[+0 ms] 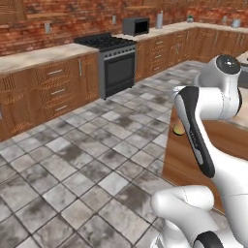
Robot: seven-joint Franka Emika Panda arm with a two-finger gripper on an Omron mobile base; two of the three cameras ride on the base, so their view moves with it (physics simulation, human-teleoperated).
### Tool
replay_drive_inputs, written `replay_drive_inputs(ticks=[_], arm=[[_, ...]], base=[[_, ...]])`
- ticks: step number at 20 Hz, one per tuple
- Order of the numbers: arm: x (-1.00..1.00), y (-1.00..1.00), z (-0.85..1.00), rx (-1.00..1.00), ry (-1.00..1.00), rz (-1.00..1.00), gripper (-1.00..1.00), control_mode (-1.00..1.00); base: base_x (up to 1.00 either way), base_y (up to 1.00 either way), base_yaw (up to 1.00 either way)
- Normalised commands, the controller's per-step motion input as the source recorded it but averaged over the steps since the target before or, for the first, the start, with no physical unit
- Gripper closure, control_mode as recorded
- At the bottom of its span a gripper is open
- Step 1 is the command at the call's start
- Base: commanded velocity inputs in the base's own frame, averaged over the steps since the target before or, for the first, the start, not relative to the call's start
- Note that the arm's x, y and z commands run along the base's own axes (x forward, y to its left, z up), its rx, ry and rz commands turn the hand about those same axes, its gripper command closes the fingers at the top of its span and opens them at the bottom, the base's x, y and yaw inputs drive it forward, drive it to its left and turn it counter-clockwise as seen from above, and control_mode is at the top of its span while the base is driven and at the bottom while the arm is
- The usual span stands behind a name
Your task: Place the large bottle from the dining counter next to the other large bottle outside the sink, and place the small bottle from the dining counter next to the other small bottle inside the sink.
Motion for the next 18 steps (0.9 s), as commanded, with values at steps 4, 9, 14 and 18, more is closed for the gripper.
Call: replay_drive_inputs(ticks=[4,9,14,18], arm=[[0.00,0.00,0.00,0.00,0.00,0.00,1.00,1.00],[0.00,0.00,0.00,0.00,0.00,0.00,1.00,1.00],[0.00,0.00,0.00,0.00,0.00,0.00,1.00,1.00],[0.00,0.00,0.00,0.00,0.00,0.00,1.00,1.00]], base=[[0.00,0.00,-0.24],[0.00,0.00,-0.25],[0.00,0.00,-0.25],[0.00,0.00,-0.25]])
